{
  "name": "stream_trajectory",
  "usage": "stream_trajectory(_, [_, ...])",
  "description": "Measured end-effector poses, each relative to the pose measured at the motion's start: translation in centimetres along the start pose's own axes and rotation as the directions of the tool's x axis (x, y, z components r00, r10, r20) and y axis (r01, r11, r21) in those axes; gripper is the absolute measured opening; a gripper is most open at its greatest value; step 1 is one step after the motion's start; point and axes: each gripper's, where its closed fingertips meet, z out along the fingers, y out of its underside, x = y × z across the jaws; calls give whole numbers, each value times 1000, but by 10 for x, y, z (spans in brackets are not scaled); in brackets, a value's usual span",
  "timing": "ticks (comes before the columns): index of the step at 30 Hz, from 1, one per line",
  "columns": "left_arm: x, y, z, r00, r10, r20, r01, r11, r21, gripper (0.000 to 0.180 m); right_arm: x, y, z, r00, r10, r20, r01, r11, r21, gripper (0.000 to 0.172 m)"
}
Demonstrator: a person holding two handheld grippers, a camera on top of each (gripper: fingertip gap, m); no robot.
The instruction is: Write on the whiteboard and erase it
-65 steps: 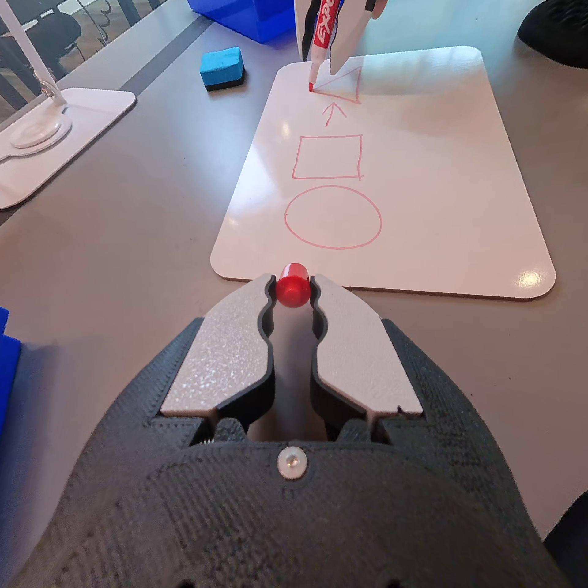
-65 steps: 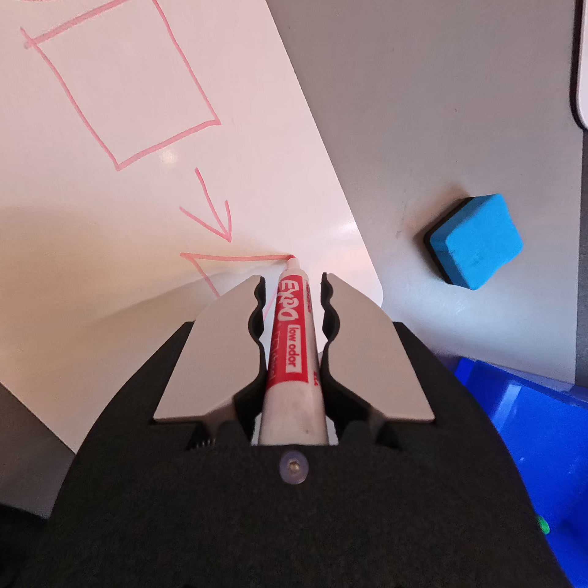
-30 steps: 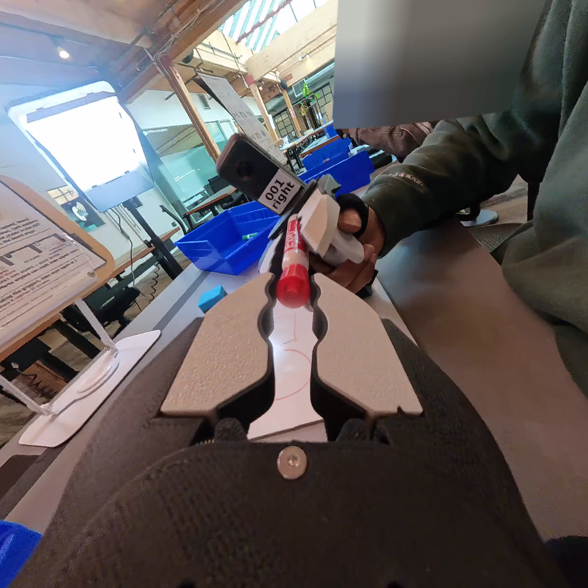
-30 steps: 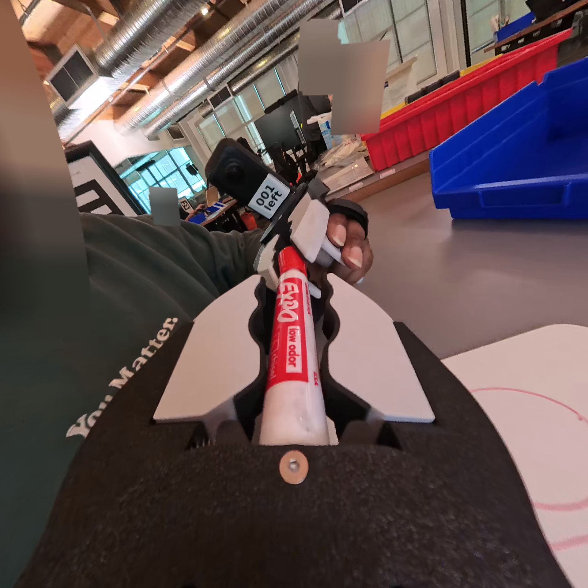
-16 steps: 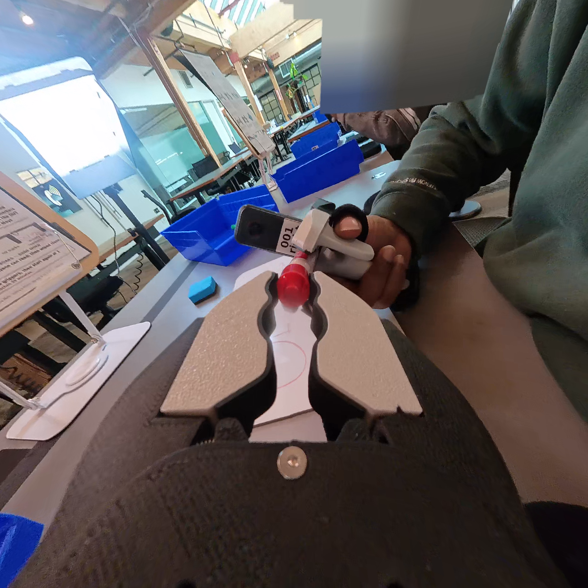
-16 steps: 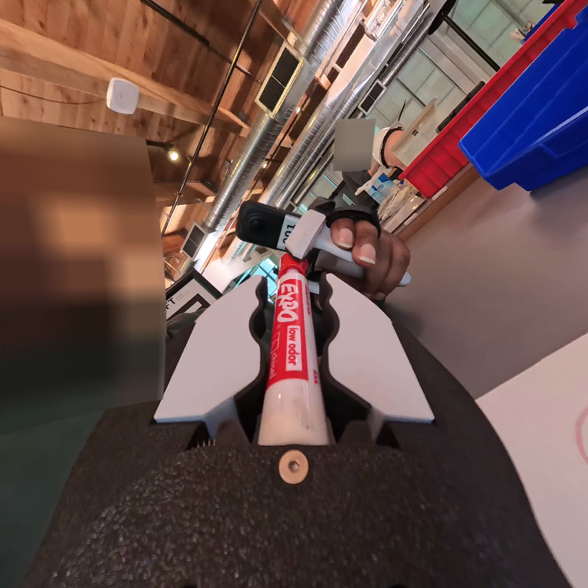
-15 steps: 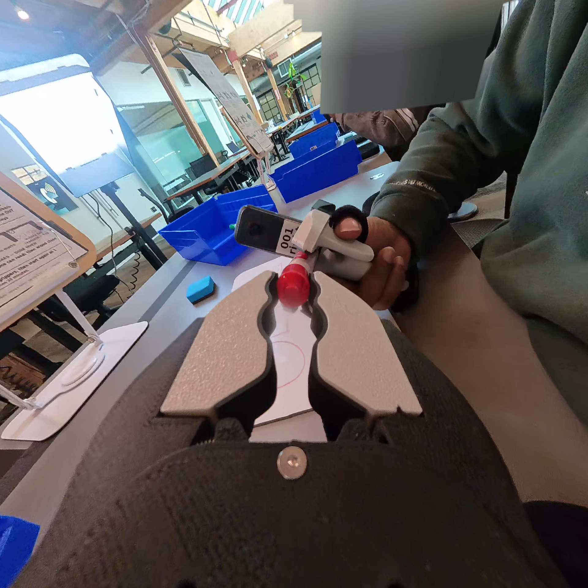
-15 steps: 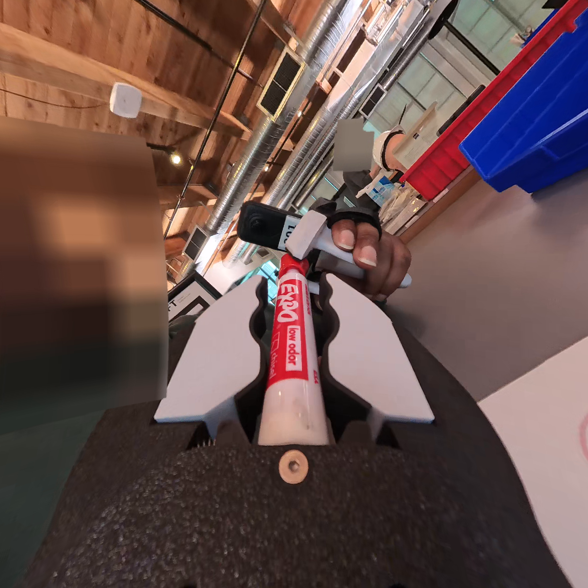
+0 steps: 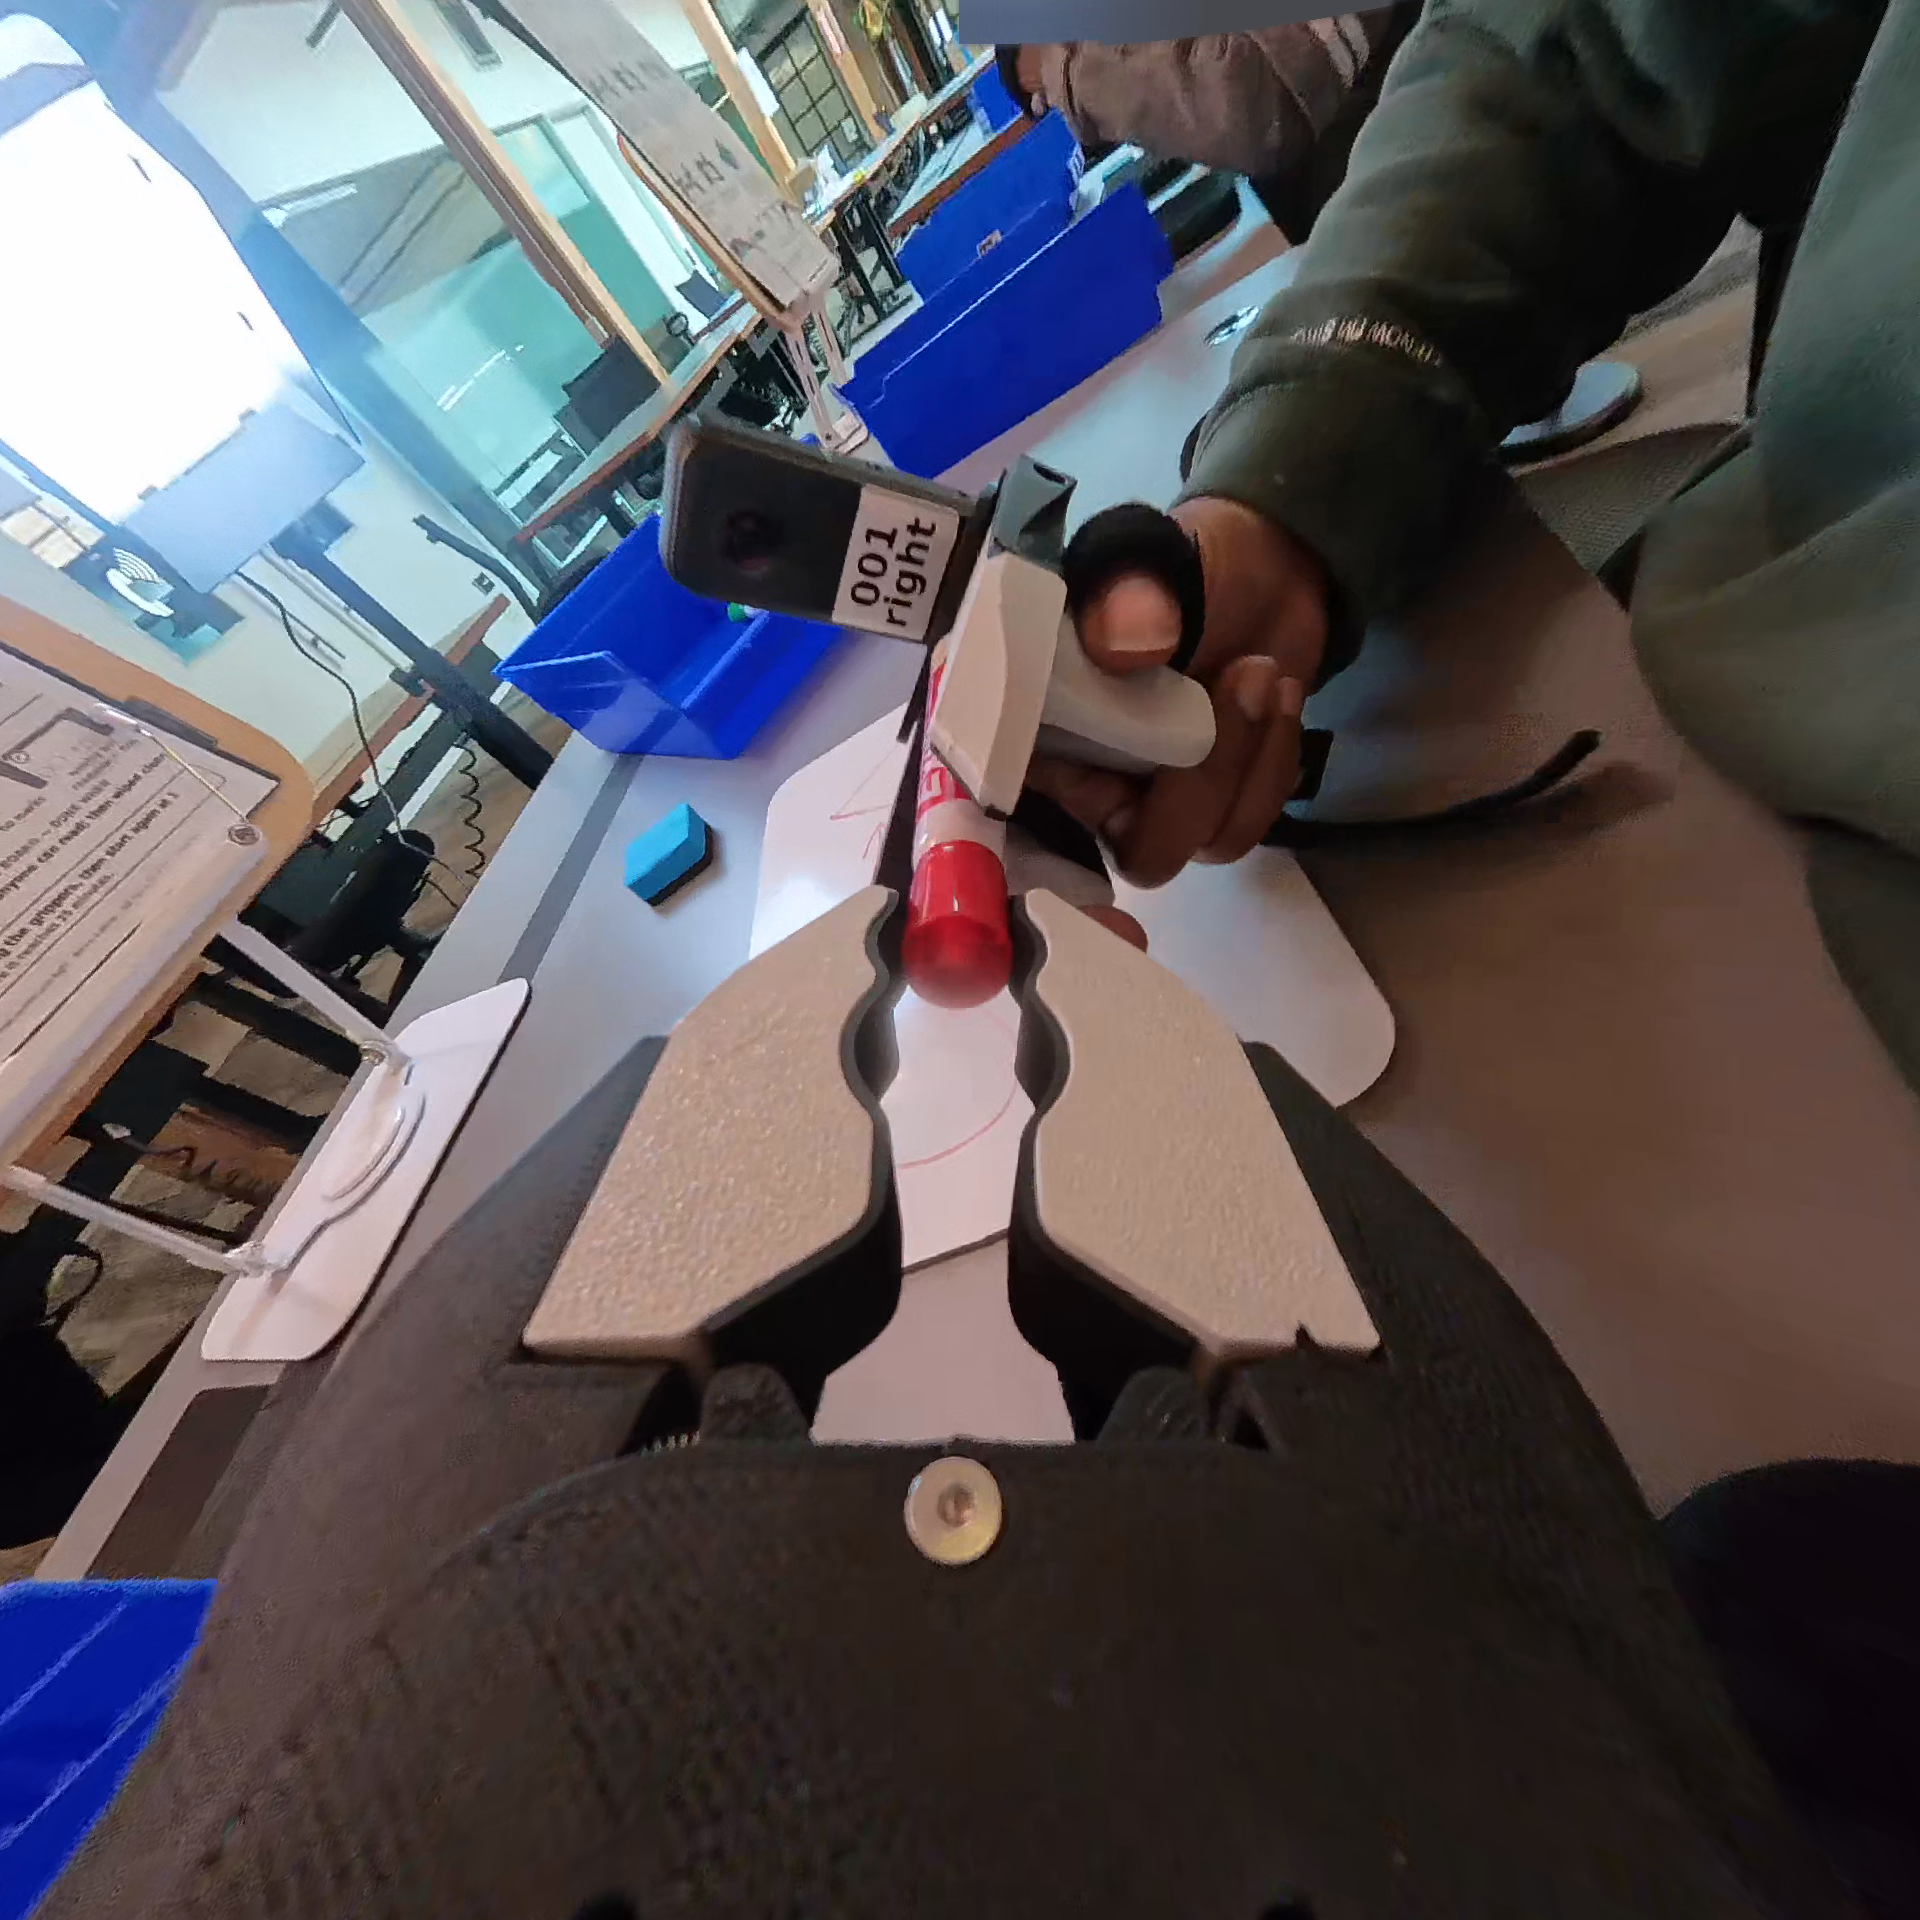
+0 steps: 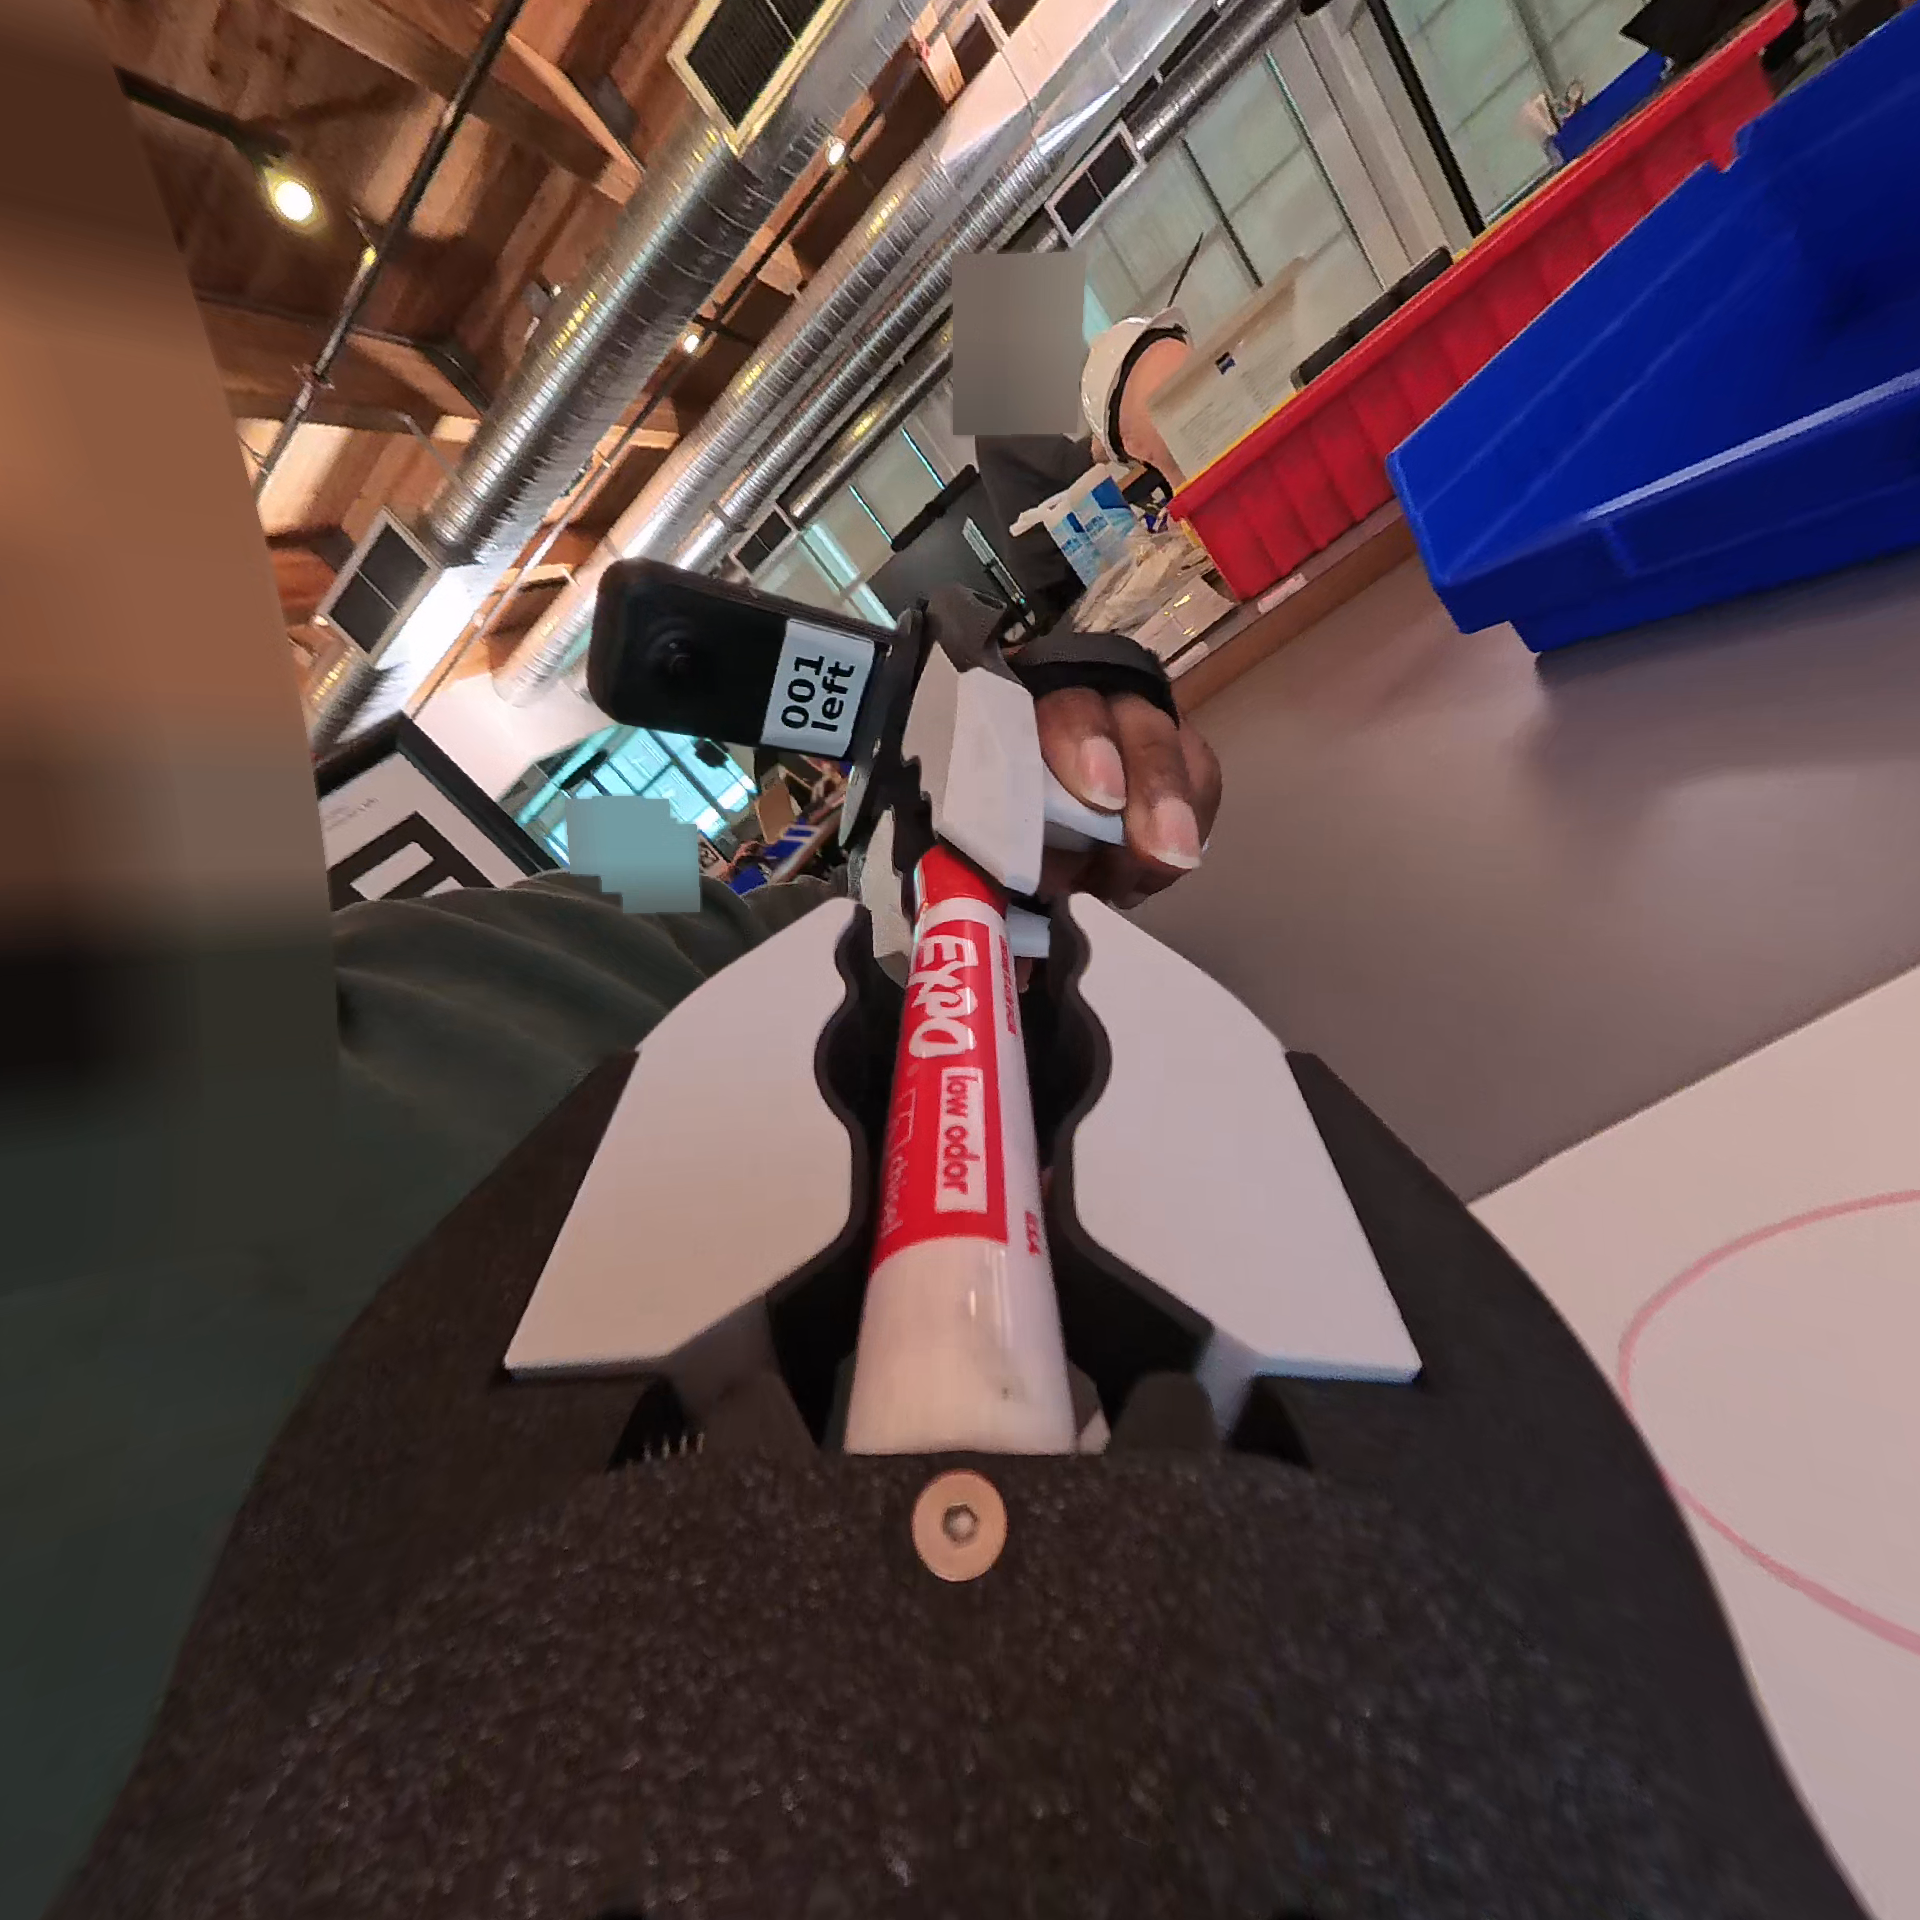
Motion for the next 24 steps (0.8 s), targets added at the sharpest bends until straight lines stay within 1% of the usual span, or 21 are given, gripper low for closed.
stream_trajectory(1, [-1,1,0,1000,-4,6,4,1000,-2,20,1,-2,0,1000,-29,-9,29,999,-15,35])
stream_trajectory(3, [-7,-4,-1,999,-36,12,35,999,26,20,-1,-9,0,995,-102,-17,100,992,-71,36])
stream_trajectory(4, [-10,-6,-2,998,-56,6,55,998,36,20,-4,-12,1,987,-157,-16,154,981,-118,40])
stream_trajectory(5, [-13,-8,-6,996,-87,-5,87,995,51,20,-3,-16,-1,969,-244,-48,233,958,-164,46])
stream_trajectory(6, [-17,-9,-10,993,-119,-9,119,991,65,20,-1,-21,-5,930,-357,-90,332,919,-212,49])
stream_trajectory(8, [-25,-6,-19,986,-167,-5,167,983,72,20,1,-28,-15,814,-562,-148,497,804,-326,51])
stream_trajectory(9, [-27,0,-21,984,-178,-4,178,983,50,20,3,-29,-19,747,-645,-164,550,737,-393,50])
stream_trajectory(11, [-25,10,-18,983,-182,-10,182,983,5,20,12,-27,-26,586,-791,-178,613,576,-541,49])
stream_trajectory(13, [-18,17,-11,980,-194,-37,193,981,-32,20,22,-20,-31,437,-887,-148,622,417,-663,47])
stream_trajectory(14, [-14,20,-8,982,-183,-43,181,982,-54,20,25,-15,-32,387,-914,-122,618,355,-702,42])
stream_trajectory(16, [-8,23,-3,983,-173,-55,168,983,-78,20,35,-4,-34,316,-946,-74,583,255,-771,32])
stream_trajectory(18, [-4,20,-1,980,-185,-69,181,981,-63,20,45,5,-36,256,-966,-20,555,164,-815,29])
stream_trajectory(19, [-3,20,-1,980,-184,-72,180,982,-62,20,48,8,-36,244,-970,-6,548,143,-824,30])
stream_trajectory(21, [-1,19,0,979,-187,-83,183,981,-60,20,49,13,-34,255,-967,5,553,141,-821,29])
stream_trajectory(24, [-1,14,-2,978,-190,-84,188,982,-30,20,47,20,-30,296,-955,16,573,164,-803,15])
